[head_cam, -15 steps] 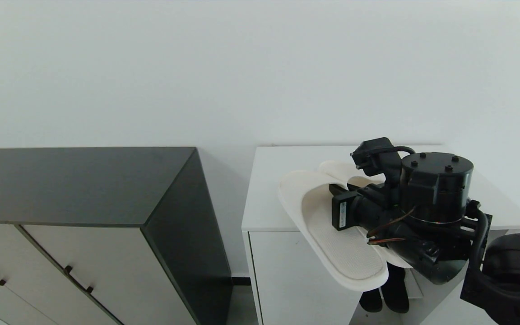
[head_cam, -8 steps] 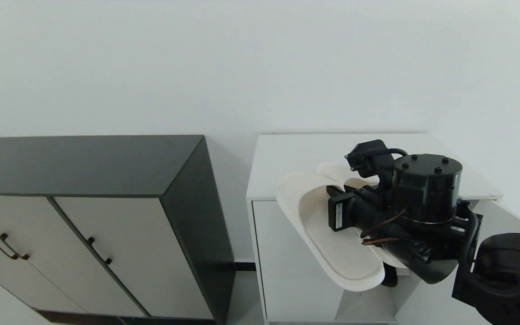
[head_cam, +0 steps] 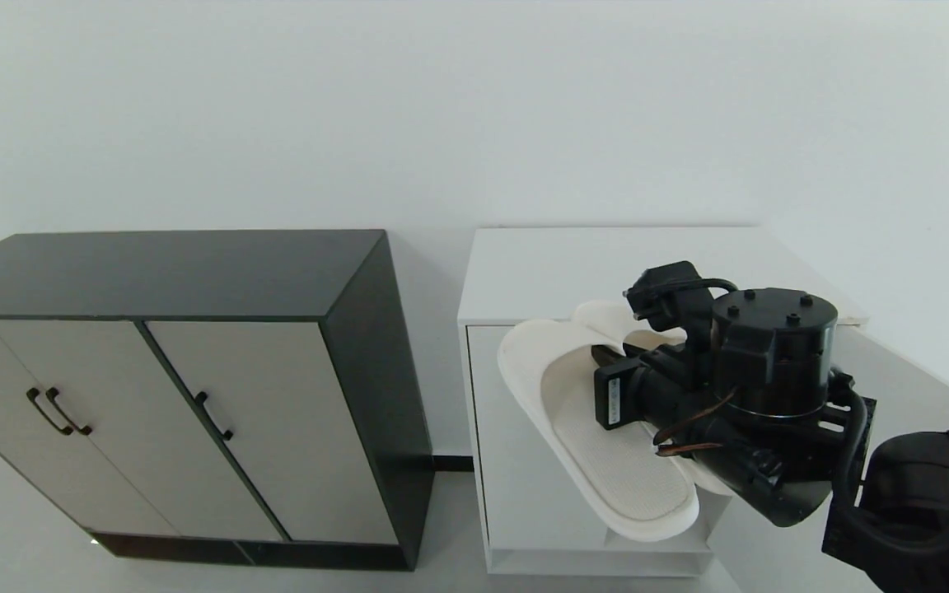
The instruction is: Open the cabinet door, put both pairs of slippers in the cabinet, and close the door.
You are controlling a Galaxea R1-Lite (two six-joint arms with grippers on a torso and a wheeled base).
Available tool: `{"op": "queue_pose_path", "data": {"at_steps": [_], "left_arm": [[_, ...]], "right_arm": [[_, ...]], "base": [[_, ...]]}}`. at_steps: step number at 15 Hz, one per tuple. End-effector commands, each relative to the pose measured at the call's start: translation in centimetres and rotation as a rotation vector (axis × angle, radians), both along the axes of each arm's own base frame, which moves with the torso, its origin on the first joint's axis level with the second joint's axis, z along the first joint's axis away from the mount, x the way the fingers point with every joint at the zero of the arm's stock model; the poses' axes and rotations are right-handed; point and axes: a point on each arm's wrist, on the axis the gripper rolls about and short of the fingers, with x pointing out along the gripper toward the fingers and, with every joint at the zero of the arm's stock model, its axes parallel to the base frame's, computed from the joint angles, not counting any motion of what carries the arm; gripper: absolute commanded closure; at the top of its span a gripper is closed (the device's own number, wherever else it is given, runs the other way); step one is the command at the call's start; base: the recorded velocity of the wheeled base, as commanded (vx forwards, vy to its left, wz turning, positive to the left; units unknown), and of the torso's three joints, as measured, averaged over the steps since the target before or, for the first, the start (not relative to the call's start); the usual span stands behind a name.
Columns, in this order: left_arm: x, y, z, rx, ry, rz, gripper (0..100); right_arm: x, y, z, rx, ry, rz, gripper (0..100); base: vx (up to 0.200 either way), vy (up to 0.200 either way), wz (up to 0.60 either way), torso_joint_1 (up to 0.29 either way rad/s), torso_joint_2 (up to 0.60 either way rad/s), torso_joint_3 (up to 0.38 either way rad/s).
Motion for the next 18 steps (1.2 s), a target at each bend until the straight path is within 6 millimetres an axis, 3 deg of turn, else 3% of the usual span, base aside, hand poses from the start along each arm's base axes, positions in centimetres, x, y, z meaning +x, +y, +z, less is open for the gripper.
{"op": "queue_pose_path", "data": {"at_steps": [1, 8, 18], "left_arm": [[0.0, 0.0, 0.0, 0.0, 0.0, 0.001, 100], [0.0, 0.0, 0.0, 0.002, 0.0, 0.002, 100], [0.0, 0.0, 0.0, 0.0, 0.0, 0.002, 100]], "right_arm": [[0.05, 0.07, -0.21, -0.007, 0.004, -0.001, 100], [-0.1, 0.12, -0.17, -0.008, 0.004, 0.003, 100], [-0.73, 0.23, -0.46, -0.015, 0.004, 0.018, 100]], "base": [[0.0, 0.0, 0.0, 0.0, 0.0, 0.0], [0.0, 0.0, 0.0, 0.0, 0.0, 0.0], [0.0, -0.2, 0.0, 0.001, 0.0, 0.001]]}}
